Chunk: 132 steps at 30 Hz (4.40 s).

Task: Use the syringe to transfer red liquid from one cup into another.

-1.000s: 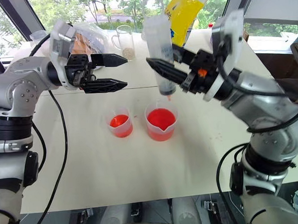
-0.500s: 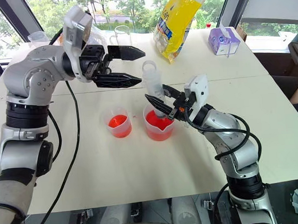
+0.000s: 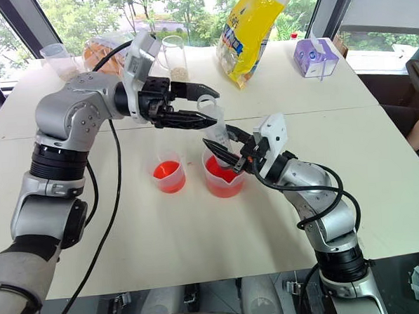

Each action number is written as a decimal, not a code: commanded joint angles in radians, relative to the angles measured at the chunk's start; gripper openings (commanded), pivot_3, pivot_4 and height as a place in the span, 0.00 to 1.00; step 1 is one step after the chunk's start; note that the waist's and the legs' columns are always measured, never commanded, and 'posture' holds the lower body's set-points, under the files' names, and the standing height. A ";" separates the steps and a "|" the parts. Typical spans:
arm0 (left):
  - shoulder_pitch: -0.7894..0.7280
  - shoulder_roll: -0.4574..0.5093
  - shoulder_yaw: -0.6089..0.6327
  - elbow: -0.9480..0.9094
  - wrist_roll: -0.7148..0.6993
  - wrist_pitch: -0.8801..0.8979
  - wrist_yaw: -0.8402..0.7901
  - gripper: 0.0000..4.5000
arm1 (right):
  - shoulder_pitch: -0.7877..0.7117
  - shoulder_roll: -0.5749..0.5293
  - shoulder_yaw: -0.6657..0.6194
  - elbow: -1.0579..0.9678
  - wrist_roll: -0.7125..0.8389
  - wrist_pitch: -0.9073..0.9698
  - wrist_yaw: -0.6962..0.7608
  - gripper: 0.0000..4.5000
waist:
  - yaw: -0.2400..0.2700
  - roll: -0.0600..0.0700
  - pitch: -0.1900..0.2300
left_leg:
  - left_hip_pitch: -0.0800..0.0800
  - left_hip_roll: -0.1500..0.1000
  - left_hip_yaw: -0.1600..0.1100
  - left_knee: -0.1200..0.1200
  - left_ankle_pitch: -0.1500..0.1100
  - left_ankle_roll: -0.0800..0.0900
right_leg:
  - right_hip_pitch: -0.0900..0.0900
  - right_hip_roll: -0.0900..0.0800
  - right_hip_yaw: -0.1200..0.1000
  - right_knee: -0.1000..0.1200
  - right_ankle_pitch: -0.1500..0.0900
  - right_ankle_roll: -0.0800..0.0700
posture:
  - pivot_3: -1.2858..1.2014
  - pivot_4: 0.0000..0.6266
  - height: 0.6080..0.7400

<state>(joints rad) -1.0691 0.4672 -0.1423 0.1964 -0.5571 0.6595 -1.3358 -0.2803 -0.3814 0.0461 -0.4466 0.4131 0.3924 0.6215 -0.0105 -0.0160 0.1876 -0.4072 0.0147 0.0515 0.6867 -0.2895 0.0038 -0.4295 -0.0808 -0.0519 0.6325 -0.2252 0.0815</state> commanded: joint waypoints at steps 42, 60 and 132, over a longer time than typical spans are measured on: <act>-0.144 0.000 0.107 0.095 -0.011 -0.078 0.033 0.01 | -0.001 -0.038 -0.015 -0.026 0.122 0.110 0.017 0.31 | 0.001 0.000 0.000 | 0.000 0.000 0.000 0.000 0.000 0.000 | 0.000 0.000 0.000 0.000 0.000 0.000 | 0.52 0.24 1.00; -0.059 0.064 0.153 0.003 -0.062 0.010 0.022 0.98 | -0.135 -0.068 -0.079 -0.115 0.203 0.202 -0.030 0.31 | 0.000 0.000 0.000 | 0.000 0.000 0.000 0.000 0.000 0.000 | 0.000 0.000 0.000 0.000 0.000 0.000 | 0.52 0.24 1.00; 0.244 0.367 0.178 -0.314 -0.159 0.144 0.107 0.01 | -0.499 0.290 0.025 0.276 0.142 0.045 0.091 0.31 | -0.004 0.000 0.000 | 0.000 0.002 0.000 0.000 0.001 -0.002 | -0.001 -0.001 0.000 0.003 0.000 0.000 | 0.52 0.24 1.00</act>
<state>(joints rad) -0.8738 0.8290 0.1125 -0.0685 -0.7272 0.7762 -1.1940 -0.6886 -0.1077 0.1965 -0.0469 0.4778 0.4798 0.7572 -0.0149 -0.0156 0.1879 -0.4072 0.0164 0.0511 0.6865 -0.2883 0.0015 -0.4308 -0.0815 -0.0521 0.6355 -0.2251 0.0812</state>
